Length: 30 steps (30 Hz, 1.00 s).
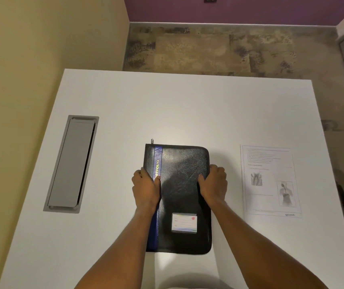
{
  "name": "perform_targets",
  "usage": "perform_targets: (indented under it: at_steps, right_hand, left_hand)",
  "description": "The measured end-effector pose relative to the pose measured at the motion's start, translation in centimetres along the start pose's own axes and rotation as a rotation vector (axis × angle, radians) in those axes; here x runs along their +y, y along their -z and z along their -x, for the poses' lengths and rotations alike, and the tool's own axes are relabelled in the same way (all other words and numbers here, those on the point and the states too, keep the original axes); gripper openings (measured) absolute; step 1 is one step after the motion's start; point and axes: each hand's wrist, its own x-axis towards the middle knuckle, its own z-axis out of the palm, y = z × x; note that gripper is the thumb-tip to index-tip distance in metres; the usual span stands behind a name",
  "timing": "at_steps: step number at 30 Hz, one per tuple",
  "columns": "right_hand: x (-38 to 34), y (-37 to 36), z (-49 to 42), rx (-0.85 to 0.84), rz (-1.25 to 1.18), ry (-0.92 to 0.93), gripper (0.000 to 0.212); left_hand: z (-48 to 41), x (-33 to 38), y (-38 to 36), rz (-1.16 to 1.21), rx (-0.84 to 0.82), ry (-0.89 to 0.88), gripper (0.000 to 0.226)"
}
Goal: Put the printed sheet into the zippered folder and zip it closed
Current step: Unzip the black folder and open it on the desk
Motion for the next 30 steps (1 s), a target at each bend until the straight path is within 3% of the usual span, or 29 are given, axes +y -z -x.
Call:
perform_targets:
  at_steps: [2,5,13,18,24,30]
  right_hand:
    - [-2.2,0.6,-1.3,0.047,0.031,0.107,0.033]
    - [-6.5,0.8,-4.4,-0.037,0.04,0.296,0.019]
    - [-16.3,-2.5,-11.7,-0.313,0.169,0.737,0.031]
    - [-18.2,-4.6,-13.9,-0.467,0.365,0.895,0.028]
    - [-17.9,-4.7,-14.8,-0.414,0.443,1.08,0.007]
    - [-16.7,-4.8,-15.5,-0.367,0.49,1.167,0.017]
  left_hand:
    - [-0.8,0.2,0.4,-0.007,0.001,-0.001,0.061]
    - [-2.7,1.0,1.2,0.022,0.011,-0.042,0.06]
    - [-9.0,2.6,2.5,0.142,0.021,-0.135,0.054]
    - [-10.8,3.1,2.7,0.166,0.02,-0.115,0.031]
    - [-11.9,2.9,2.8,0.157,-0.035,-0.15,0.027]
    - [-12.8,3.2,3.0,0.088,-0.019,-0.143,0.02]
